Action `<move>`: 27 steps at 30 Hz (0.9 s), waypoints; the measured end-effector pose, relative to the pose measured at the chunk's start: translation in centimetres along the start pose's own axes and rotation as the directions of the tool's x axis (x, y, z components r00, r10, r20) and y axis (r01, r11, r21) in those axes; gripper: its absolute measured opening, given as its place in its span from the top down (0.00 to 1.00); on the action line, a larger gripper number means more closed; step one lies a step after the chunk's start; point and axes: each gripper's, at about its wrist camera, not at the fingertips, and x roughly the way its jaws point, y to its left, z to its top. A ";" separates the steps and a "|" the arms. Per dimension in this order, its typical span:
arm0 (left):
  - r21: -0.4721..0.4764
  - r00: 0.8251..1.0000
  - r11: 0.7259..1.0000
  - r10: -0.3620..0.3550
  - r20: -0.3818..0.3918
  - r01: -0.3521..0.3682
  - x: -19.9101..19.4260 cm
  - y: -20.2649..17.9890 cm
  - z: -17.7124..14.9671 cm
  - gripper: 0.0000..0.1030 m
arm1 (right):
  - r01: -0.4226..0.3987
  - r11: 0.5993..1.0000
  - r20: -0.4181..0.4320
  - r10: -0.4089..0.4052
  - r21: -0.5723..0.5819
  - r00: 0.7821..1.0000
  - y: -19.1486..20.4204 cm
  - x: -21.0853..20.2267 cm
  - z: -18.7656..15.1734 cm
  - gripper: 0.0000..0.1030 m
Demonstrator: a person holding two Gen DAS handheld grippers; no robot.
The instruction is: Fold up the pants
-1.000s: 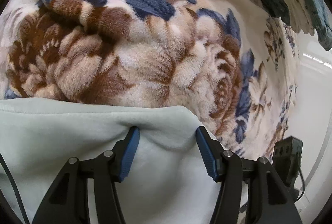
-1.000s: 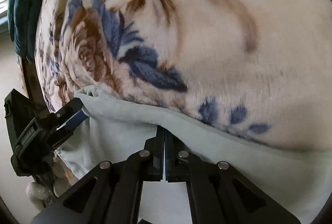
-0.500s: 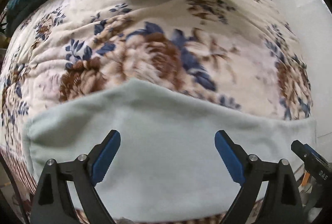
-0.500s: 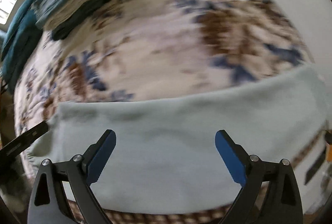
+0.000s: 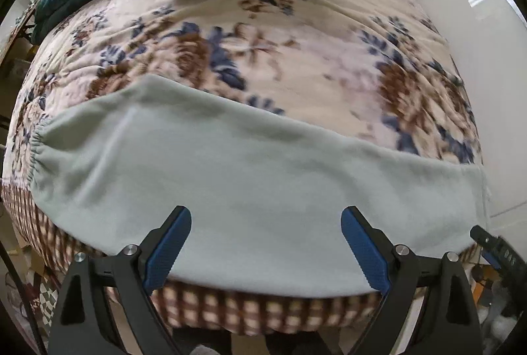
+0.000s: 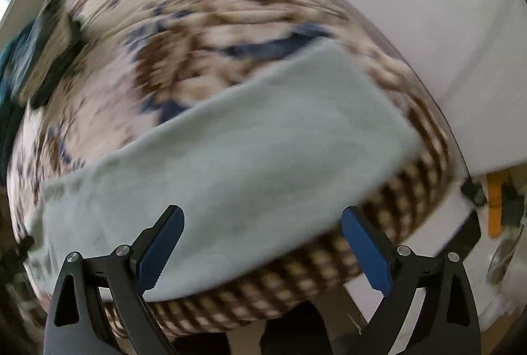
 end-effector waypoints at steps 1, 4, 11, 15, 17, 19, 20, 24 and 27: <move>0.003 1.000 1.000 -0.006 0.000 0.006 0.0 -0.9 -0.4 0.10 | -0.012 0.999 -0.006 0.012 0.045 1.000 -1.9 0.1 0.3 0.04; 0.023 1.000 0.999 -0.025 -0.015 0.026 0.4 -3.9 -1.2 0.10 | -0.063 0.975 -0.021 0.069 0.213 0.997 -7.6 1.2 0.5 0.04; 0.055 0.995 0.996 -0.070 -0.065 0.074 2.1 -8.5 -2.0 0.10 | -0.348 0.801 0.025 0.385 0.487 0.923 -16.4 7.5 0.6 0.06; 0.076 0.995 0.995 -0.065 -0.081 0.071 2.8 -9.7 -2.2 0.10 | -0.615 0.578 0.180 0.634 0.535 0.752 -17.5 11.3 0.3 0.42; 0.081 0.995 0.994 -0.060 -0.085 0.067 3.0 -9.9 -2.2 0.10 | -0.695 0.516 0.246 0.685 0.501 0.686 -17.4 11.6 0.4 0.60; 0.087 0.995 0.994 -0.052 -0.080 0.059 2.9 -9.9 -2.3 0.10 | -0.713 0.530 0.252 0.692 0.460 0.677 -16.7 12.1 0.9 0.59; 0.090 0.996 0.995 -0.045 -0.077 0.052 2.9 -10.0 -2.3 0.10 | -0.694 0.546 0.230 0.683 0.470 0.693 -16.5 12.9 1.1 0.48; 0.092 0.997 0.995 -0.034 -0.075 0.041 3.1 -9.5 -2.1 0.10 | -0.669 0.532 0.231 0.666 0.518 0.709 -15.8 14.8 1.7 0.67; 0.085 0.997 0.995 -0.040 -0.065 0.045 2.7 -8.7 -1.9 0.10 | -0.646 0.597 0.252 0.611 0.476 0.750 -14.4 12.1 2.0 0.77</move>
